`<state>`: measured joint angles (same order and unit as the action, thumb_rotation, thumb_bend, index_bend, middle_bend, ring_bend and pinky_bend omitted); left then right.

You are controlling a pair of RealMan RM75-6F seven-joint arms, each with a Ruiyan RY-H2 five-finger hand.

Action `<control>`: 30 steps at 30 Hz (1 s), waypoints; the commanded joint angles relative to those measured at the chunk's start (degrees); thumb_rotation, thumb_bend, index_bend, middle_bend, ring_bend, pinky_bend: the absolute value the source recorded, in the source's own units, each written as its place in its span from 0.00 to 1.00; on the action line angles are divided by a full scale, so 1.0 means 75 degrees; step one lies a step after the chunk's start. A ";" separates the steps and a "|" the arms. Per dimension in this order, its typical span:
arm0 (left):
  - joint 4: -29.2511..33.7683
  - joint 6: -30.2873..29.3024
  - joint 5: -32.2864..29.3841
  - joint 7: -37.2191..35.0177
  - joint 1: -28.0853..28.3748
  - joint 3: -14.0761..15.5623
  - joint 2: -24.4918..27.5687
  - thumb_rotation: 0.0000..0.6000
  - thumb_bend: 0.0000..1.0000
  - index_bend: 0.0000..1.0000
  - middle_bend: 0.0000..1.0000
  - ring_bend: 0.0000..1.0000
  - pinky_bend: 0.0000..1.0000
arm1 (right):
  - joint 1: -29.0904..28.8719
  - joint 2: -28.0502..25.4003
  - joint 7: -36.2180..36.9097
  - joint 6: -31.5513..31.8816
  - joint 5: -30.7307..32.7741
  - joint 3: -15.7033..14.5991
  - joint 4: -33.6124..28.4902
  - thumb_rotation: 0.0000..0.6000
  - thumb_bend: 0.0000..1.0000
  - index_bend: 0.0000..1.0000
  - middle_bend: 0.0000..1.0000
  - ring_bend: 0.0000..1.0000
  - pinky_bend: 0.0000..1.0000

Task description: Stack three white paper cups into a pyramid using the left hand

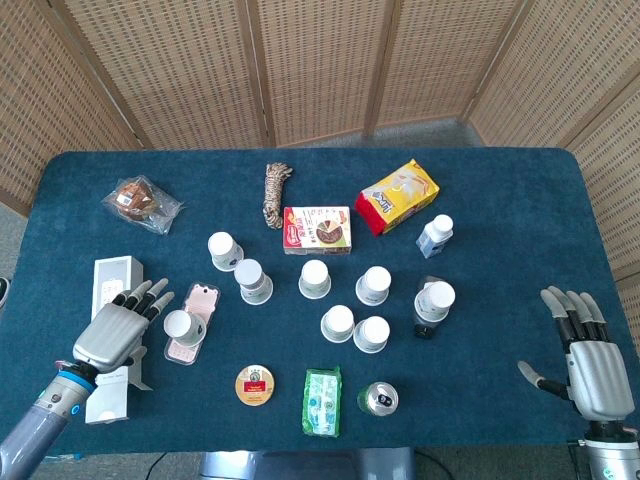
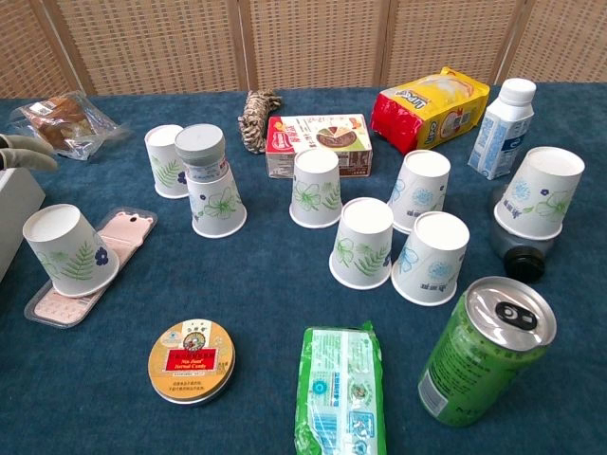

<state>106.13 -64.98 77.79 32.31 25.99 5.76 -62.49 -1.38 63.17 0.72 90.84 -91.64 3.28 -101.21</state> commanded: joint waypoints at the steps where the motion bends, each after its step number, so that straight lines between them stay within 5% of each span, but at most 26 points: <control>1: -0.0036 0.0066 -0.0069 0.0088 -0.0005 -0.0031 -0.0104 1.00 0.31 0.00 0.04 0.02 0.24 | -0.0003 0.0000 0.0002 -0.0001 -0.0003 0.0000 0.0002 1.00 0.19 0.00 0.00 0.00 0.00; 10: -0.0259 0.0297 -0.0361 0.0503 0.0059 -0.0165 -0.0743 1.00 0.31 0.03 0.06 0.04 0.28 | 0.0002 -0.0014 0.0039 0.0010 0.0001 0.0001 0.0002 1.00 0.19 0.00 0.00 0.00 0.00; 20: -0.0789 0.0127 -0.0288 0.0599 0.0050 -0.0359 -0.1561 1.00 0.32 0.30 0.31 0.27 0.44 | -0.0003 -0.0024 0.0076 0.0004 0.0013 0.0005 0.0011 1.00 0.19 0.00 0.00 0.00 0.00; 30: -0.0786 0.0014 -0.0275 0.0736 0.0048 -0.0457 -0.1716 1.00 0.33 0.36 0.38 0.36 0.48 | -0.0006 -0.0031 0.0100 0.0000 0.0018 0.0005 0.0005 1.00 0.19 0.00 0.00 0.00 0.00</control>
<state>100.11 -64.88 75.68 37.95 26.31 2.40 -75.42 -1.43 62.94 1.47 90.84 -91.50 3.32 -101.17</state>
